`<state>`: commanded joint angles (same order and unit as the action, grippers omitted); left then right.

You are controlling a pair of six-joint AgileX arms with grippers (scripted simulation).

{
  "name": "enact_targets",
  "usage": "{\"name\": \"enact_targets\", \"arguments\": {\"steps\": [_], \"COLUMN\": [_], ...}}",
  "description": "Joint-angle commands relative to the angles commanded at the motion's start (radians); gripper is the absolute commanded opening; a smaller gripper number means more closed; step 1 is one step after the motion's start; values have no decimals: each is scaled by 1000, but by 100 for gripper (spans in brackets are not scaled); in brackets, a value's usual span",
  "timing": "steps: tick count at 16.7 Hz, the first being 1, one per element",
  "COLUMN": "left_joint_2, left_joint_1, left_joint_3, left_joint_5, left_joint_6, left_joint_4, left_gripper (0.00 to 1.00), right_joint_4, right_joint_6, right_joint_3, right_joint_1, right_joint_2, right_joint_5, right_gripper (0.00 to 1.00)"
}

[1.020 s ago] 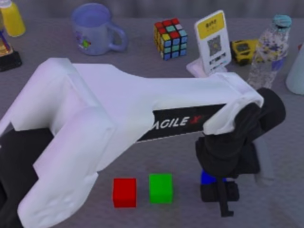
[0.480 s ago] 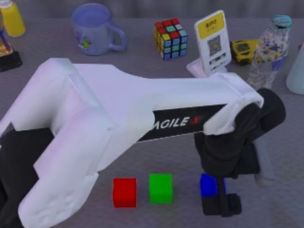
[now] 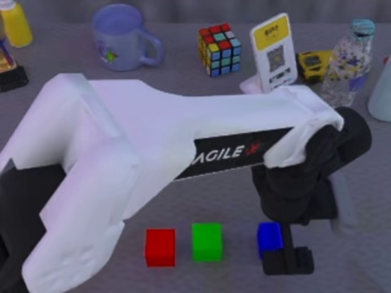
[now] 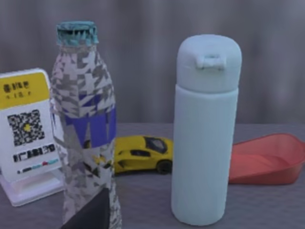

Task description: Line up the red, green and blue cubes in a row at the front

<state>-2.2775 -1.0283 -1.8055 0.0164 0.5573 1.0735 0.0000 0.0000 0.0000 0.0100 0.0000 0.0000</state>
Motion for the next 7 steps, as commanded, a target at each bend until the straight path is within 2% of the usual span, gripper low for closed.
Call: {"name": "enact_targets", "arguments": {"steps": [4,7], "left_joint_2": [29,46], "left_joint_1": [16,23], "left_joint_3": [-112,-151], "left_joint_5": [1,1], "left_joint_6": [-3,-6], "left_joint_4": [159,203], "left_gripper": [100,100], "right_joint_4": [0,0], "right_joint_6": [0,0], "right_joint_3": [0,0], "right_joint_1": [0,0], "right_joint_2": [0,0], "right_joint_5": [0,0], "right_gripper": [100,100]}}
